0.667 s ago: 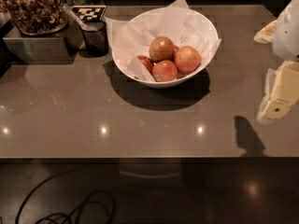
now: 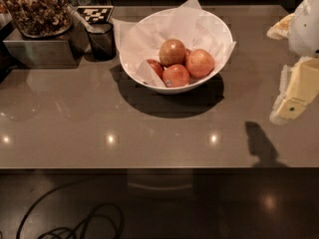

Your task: Pick apple from white bowl

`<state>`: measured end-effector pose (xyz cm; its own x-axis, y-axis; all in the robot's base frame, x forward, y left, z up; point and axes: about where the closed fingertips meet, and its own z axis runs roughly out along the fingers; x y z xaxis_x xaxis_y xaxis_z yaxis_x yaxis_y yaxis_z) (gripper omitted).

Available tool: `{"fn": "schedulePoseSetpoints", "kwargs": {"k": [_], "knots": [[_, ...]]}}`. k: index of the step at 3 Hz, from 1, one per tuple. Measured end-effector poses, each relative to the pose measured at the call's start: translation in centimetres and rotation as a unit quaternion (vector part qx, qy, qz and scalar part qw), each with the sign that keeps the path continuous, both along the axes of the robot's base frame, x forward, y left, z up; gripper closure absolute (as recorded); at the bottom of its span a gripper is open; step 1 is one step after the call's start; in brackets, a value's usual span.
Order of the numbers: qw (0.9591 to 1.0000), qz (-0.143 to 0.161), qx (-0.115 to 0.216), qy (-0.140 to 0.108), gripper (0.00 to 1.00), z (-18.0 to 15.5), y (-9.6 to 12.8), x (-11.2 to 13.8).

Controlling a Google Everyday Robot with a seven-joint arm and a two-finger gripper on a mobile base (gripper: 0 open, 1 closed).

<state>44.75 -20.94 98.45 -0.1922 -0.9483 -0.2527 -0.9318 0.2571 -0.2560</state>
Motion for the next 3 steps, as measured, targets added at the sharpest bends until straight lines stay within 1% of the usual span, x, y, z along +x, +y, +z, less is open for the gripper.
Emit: {"fn": "schedulePoseSetpoints", "kwargs": {"k": [1,2,3], "knots": [[0.9982,0.027,0.048,-0.025,0.00,1.4,2.0,1.9],[0.9922,0.056,0.107,-0.033,0.00,2.6,5.6,4.7],[0.9883,0.090,0.120,-0.026,0.00,2.9,9.3,6.4]]}}
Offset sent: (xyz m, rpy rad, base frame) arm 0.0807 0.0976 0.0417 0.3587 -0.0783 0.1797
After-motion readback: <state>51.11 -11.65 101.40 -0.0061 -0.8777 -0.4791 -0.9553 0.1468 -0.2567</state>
